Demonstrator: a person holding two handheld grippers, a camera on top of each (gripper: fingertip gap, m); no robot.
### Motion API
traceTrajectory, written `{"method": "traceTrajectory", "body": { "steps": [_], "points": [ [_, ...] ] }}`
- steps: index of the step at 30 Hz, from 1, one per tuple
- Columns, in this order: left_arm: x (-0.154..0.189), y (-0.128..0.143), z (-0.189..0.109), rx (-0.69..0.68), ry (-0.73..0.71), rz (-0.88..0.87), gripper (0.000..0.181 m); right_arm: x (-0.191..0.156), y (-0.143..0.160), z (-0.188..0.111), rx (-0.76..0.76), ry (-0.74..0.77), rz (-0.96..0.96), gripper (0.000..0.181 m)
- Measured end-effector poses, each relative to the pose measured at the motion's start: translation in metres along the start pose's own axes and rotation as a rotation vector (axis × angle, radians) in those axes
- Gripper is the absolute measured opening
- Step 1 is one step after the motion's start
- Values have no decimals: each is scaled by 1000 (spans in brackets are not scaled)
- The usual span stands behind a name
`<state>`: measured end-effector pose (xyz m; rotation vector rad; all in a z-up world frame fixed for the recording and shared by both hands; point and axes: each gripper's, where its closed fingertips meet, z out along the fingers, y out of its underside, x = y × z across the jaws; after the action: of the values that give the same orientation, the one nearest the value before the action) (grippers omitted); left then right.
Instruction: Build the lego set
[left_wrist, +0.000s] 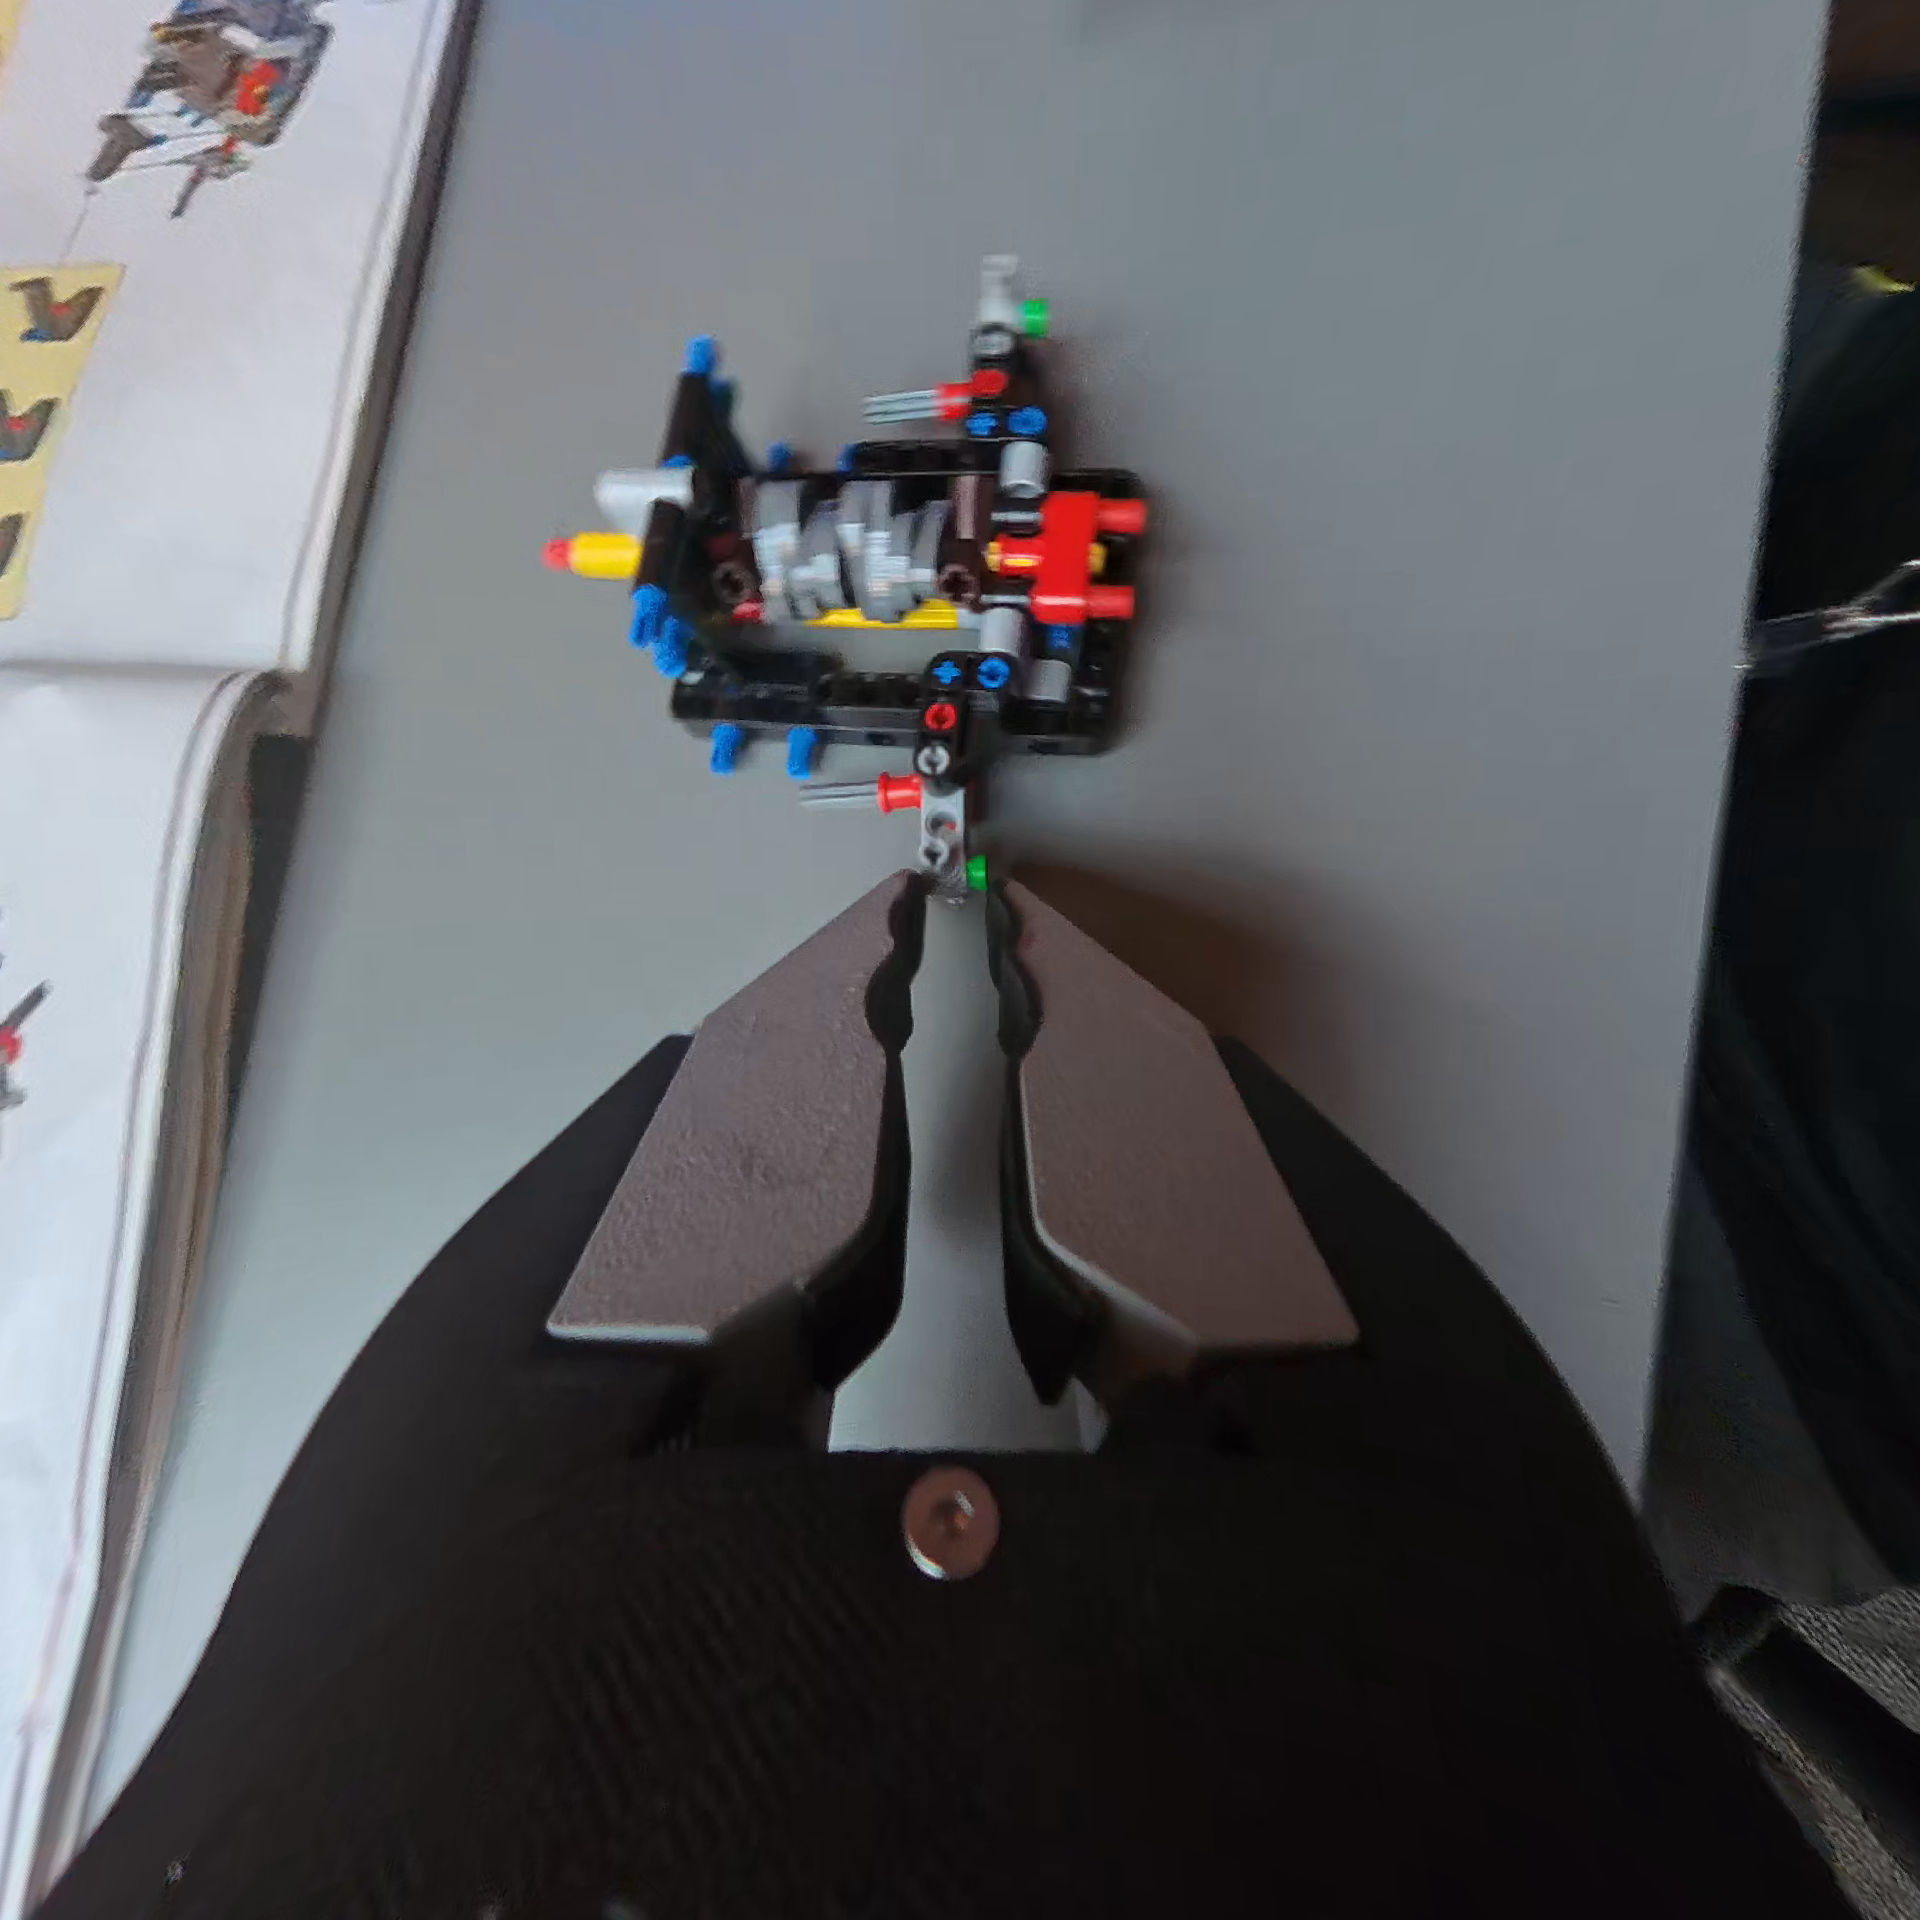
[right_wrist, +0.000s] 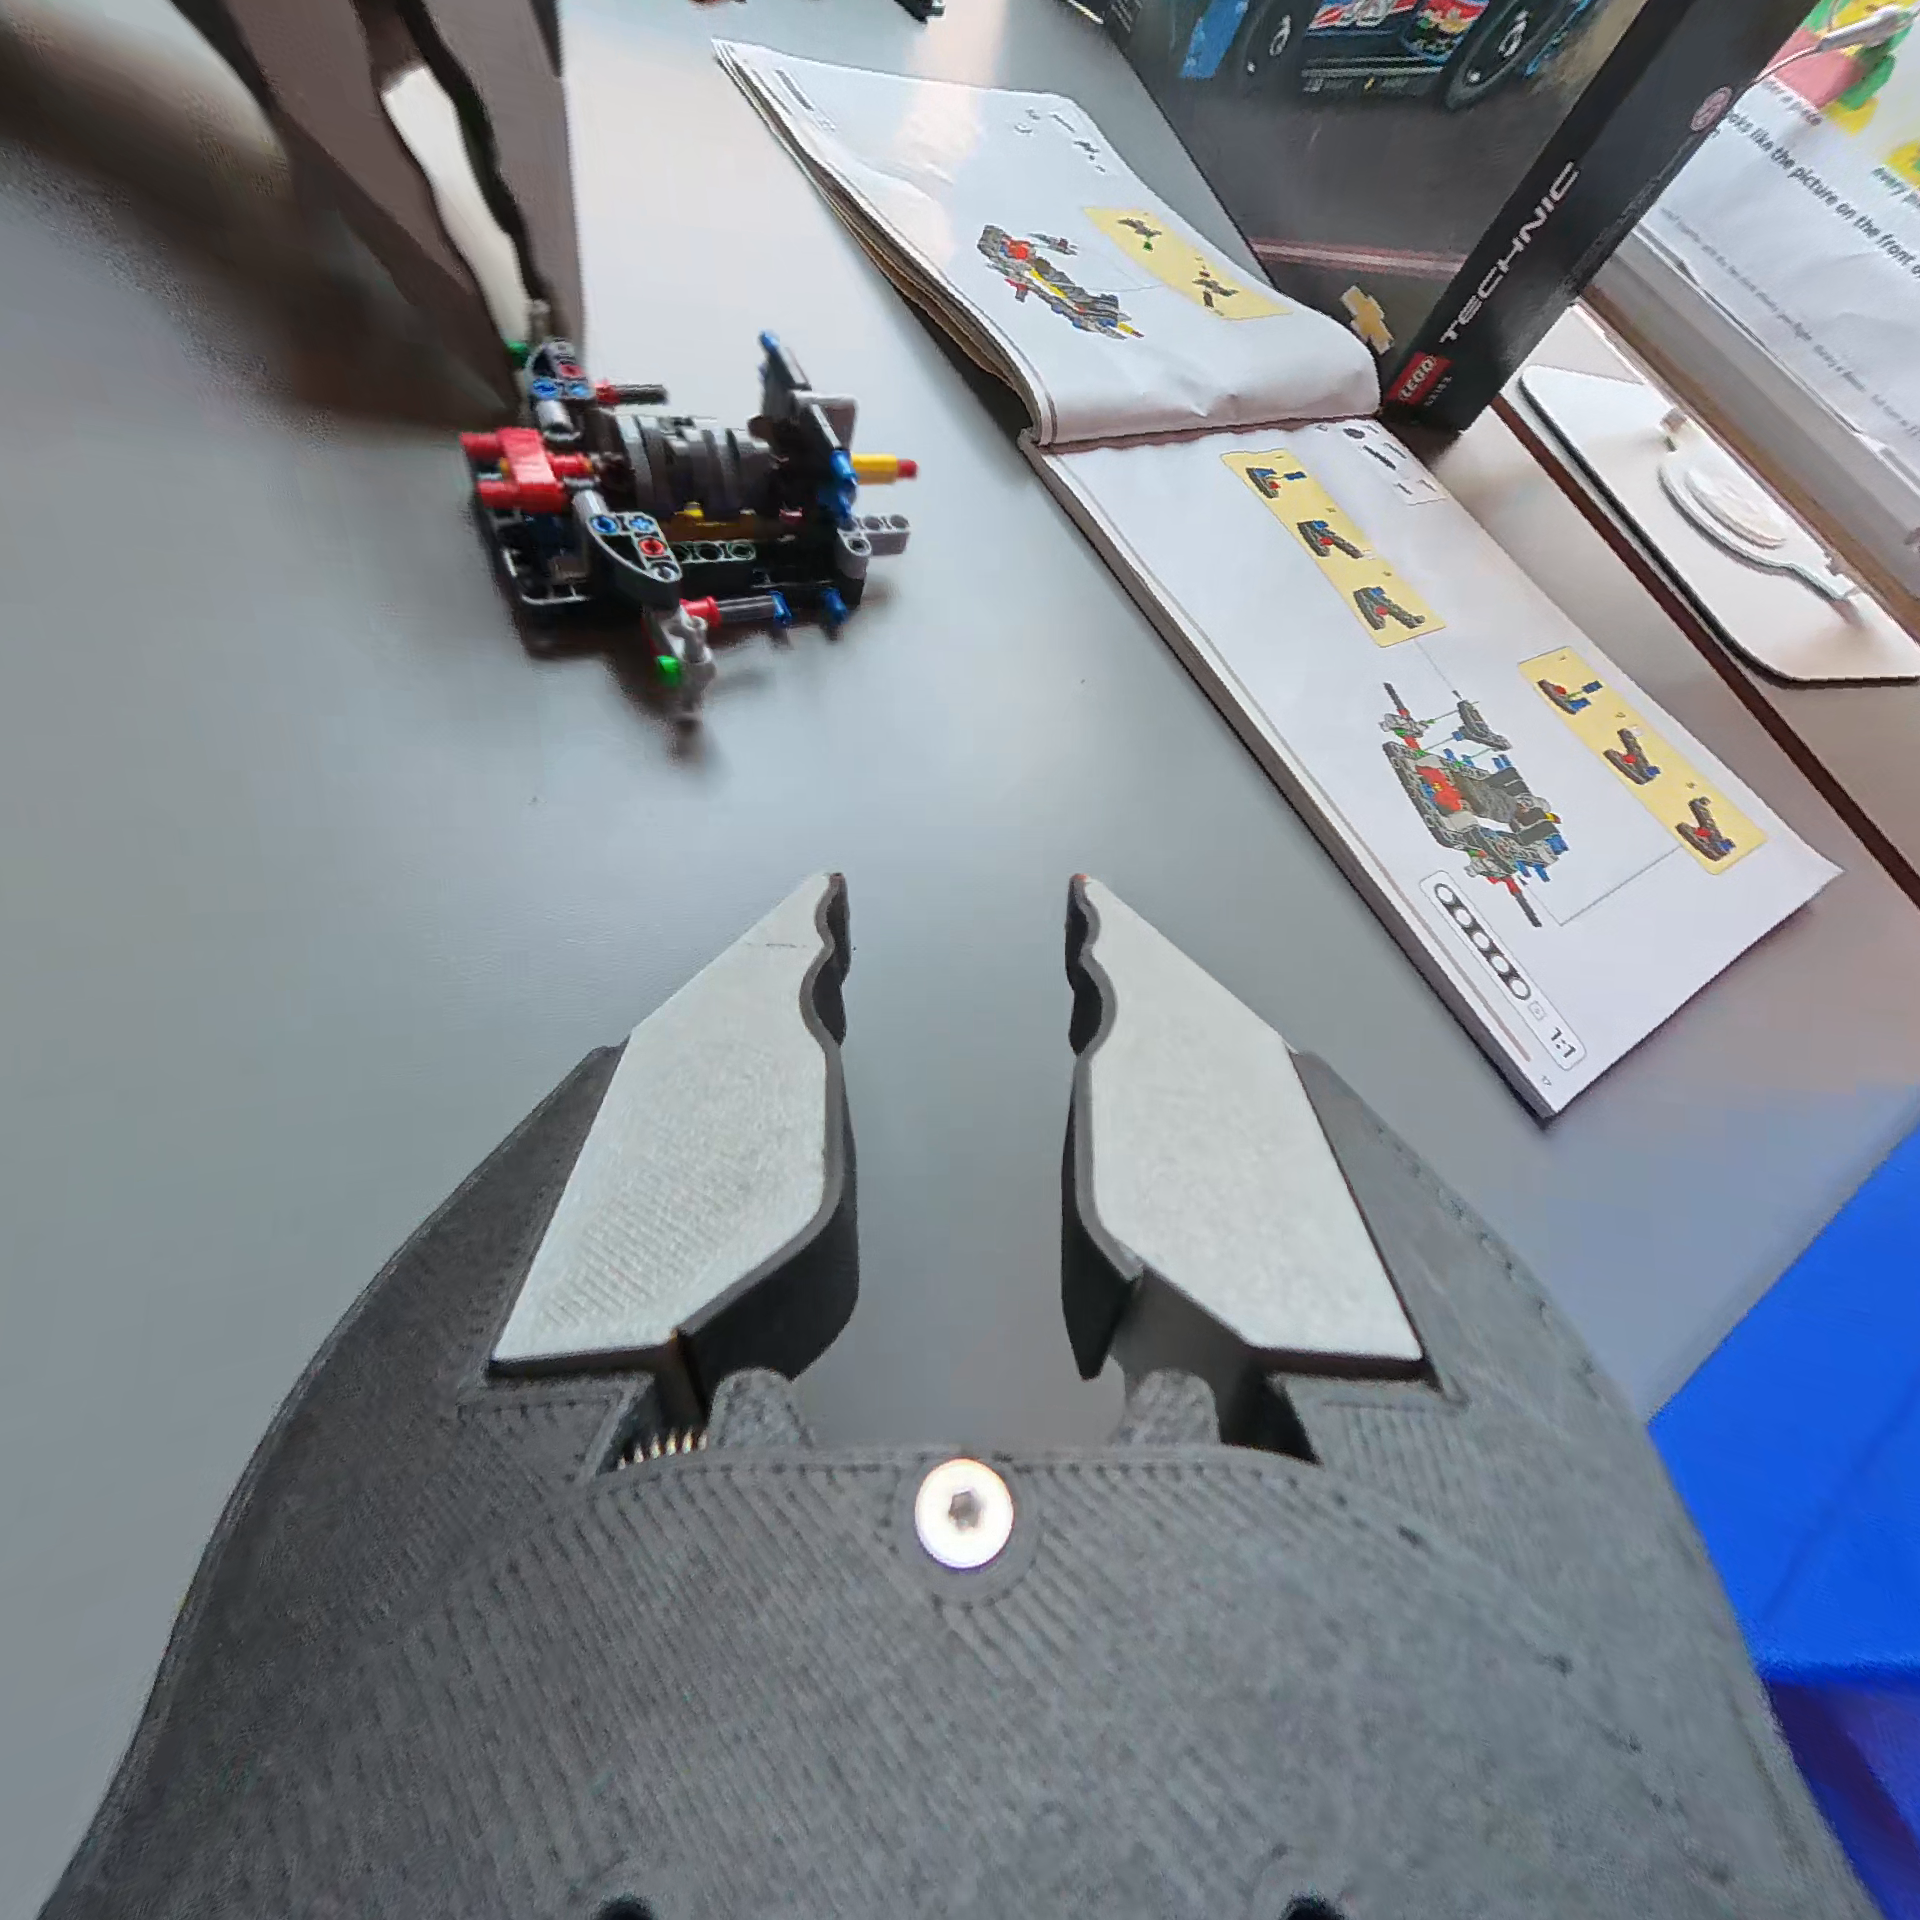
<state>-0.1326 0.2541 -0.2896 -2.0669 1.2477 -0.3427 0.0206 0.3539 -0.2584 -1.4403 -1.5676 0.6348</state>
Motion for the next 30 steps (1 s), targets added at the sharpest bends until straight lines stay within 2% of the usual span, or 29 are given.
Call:
{"method": "traceTrajectory", "body": {
  "steps": [2,7,9,11,14,15,17,19,21,22,25,27,28,30],
  "points": [
    [22,-8,4,9,39,28,5,1,0,0,1,6,4,40],
    [72,-33,11,1,147,66,41,7,-5,-6,50,12,55,42],
    [77,-45,-3,59,186,47,44,13,-8,-9,83,21,94,44],
    [57,-63,-21,126,134,7,42,20,-9,-12,106,31,152,49],
    [-9,-98,-38,190,-81,-77,38,30,-11,-13,131,28,231,61],
    [-31,-107,-35,176,-133,-91,43,30,-13,-12,145,13,243,61],
    [-73,-122,-16,96,-198,-110,49,36,-12,-10,140,23,267,65],
    [-117,-131,18,-3,-259,-124,57,42,-6,-8,110,37,313,71],
    [-146,-131,64,-113,-211,-197,71,43,-4,-9,109,33,338,75],
    [-153,-129,88,-173,-157,-235,83,44,-5,-11,119,34,340,74],
    [-175,-128,134,-310,-110,-210,88,44,-7,-18,151,35,347,71],
    [-186,-129,150,-376,-99,-183,97,42,-8,-21,163,26,353,71],
    [-182,-127,158,-408,-50,-200,98,42,-8,-22,168,22,355,70],
    [-182,-129,163,-400,-24,-190,98,41,-12,-24,181,12,365,70]
  ]
}}
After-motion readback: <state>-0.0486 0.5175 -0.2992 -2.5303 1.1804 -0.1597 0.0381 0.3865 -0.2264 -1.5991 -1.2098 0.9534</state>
